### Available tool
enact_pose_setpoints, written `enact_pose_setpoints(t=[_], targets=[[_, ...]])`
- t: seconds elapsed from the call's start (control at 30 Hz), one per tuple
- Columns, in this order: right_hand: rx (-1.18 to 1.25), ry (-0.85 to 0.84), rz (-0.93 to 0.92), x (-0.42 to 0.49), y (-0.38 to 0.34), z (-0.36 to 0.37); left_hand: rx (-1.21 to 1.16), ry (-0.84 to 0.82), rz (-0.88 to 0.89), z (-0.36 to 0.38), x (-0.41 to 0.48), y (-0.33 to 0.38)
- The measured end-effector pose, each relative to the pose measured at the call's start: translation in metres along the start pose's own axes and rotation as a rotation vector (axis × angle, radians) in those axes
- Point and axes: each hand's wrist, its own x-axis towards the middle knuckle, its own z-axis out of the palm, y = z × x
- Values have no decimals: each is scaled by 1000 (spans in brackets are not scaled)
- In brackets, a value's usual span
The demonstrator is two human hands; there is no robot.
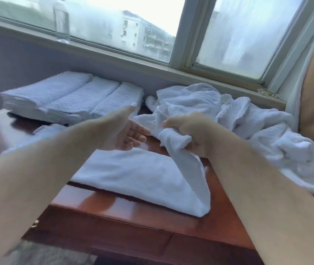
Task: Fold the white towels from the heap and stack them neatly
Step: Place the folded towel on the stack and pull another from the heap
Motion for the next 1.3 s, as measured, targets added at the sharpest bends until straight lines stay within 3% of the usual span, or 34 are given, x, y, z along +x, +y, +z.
enact_pose_setpoints(t=[0.1,0.27,0.37,0.47,0.63,0.8,0.9,1.0,1.1,1.17,1.3], targets=[[-100,-62,-15,26,-2,72,76,75,-60,-67,-26,0],[-176,-41,21,67,0,148,112,645,143,-155,-54,-33],[-149,-99,10,84,-7,188,200,783,143,-181,-59,-68],[-184,-111,-5,98,-15,222,46,770,142,-197,-62,-87],[-220,-150,71,113,-24,272,-366,609,146,-218,-87,-87],[-79,-274,147,120,-17,294,-515,525,142,-221,-99,-86],[73,-203,141,129,-10,276,-534,497,117,-225,-99,-88],[42,-108,79,131,-3,249,-251,611,54,-224,-91,-82],[-116,-44,-21,125,7,226,525,776,-33,-221,-77,-72],[-373,54,-159,120,16,206,891,807,-71,-213,-68,-69],[-771,286,-287,92,47,151,1119,883,-11,-201,-59,-76]])
